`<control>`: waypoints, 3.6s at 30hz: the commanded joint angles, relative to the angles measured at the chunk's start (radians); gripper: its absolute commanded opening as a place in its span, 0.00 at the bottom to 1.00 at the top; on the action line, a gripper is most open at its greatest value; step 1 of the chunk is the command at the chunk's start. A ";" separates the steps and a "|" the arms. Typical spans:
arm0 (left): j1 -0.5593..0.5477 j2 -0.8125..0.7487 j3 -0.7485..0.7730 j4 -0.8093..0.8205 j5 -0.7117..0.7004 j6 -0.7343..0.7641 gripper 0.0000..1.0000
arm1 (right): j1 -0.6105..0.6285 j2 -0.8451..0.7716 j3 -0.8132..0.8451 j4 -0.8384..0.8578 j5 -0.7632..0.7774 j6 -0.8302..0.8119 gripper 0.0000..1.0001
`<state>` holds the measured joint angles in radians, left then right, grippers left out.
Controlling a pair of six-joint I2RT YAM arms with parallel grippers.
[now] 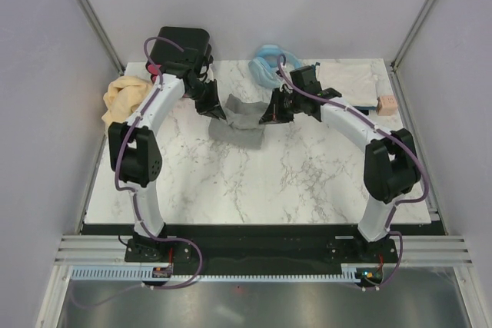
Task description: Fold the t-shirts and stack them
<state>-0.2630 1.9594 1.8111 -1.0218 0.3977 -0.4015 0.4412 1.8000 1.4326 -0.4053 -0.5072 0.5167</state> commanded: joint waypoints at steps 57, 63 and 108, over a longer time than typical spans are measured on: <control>0.011 0.306 0.401 0.218 -0.312 -0.011 0.51 | -0.111 0.483 0.566 0.149 0.162 0.055 0.31; 0.013 0.240 0.361 0.269 -0.346 -0.005 0.53 | -0.119 0.458 0.555 0.152 0.168 0.055 0.31; -0.114 0.118 -0.302 0.413 -0.065 0.093 0.02 | 0.008 0.694 0.653 0.066 0.231 -0.001 0.31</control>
<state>-0.3634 2.1239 1.5639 -0.5209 0.3676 -0.3752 0.4377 2.4519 2.0136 -0.3508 -0.3237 0.5259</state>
